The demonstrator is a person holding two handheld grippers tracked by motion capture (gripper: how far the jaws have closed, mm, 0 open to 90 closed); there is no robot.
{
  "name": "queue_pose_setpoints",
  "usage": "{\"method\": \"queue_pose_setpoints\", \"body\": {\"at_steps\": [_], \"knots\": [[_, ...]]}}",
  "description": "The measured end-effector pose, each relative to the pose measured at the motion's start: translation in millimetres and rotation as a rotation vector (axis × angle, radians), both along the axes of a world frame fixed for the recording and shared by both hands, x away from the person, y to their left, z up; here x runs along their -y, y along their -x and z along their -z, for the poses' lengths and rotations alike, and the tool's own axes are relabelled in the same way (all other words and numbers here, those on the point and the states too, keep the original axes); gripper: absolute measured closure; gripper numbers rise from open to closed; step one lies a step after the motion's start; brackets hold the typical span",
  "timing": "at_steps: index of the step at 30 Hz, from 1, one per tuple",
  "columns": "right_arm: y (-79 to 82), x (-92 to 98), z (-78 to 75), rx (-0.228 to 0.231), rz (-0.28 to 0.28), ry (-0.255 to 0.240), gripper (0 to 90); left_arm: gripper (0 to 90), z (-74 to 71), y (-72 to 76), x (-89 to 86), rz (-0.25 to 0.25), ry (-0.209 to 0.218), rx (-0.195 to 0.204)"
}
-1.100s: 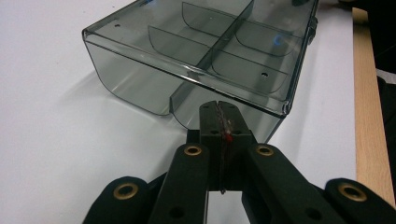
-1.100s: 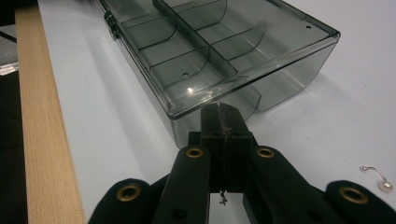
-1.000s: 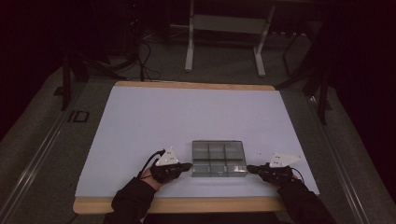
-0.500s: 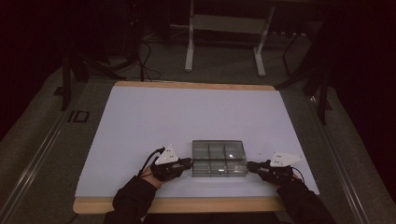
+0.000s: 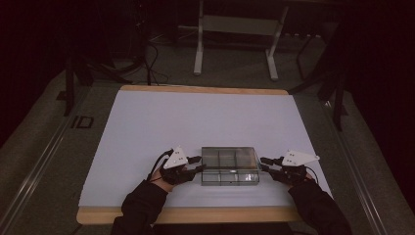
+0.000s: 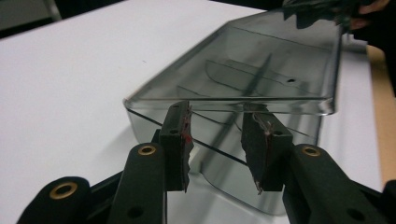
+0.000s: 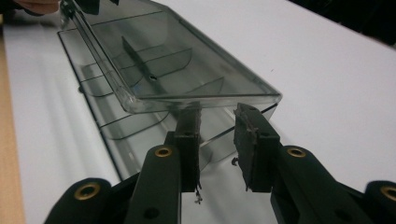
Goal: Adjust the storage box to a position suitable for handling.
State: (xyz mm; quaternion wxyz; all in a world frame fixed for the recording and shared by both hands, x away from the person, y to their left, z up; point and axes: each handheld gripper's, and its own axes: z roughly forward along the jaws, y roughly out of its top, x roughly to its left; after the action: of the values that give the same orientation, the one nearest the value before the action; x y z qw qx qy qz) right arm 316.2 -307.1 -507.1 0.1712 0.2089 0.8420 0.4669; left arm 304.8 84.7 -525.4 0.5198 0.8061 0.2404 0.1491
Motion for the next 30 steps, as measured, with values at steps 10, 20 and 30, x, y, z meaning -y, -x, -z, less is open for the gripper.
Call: {"method": "queue_pose_setpoints", "body": {"at_steps": [10, 20, 30], "knots": [[-11.6, -4.8, -10.8, 0.028, -0.004, -0.006, 73.1, 65.1, -10.5, -10.3, 1.2, -0.018, 0.010, 0.038], [-24.1, -8.9, -20.3, 0.031, 0.021, -0.030, 77.5, 71.1, -15.9, -23.8, 5.0, -0.071, 0.024, 0.043], [-39.2, -12.9, -27.9, 0.029, 0.061, -0.033, 79.9, 77.9, -16.4, -36.7, 7.9, -0.139, 0.037, 0.050]]}}
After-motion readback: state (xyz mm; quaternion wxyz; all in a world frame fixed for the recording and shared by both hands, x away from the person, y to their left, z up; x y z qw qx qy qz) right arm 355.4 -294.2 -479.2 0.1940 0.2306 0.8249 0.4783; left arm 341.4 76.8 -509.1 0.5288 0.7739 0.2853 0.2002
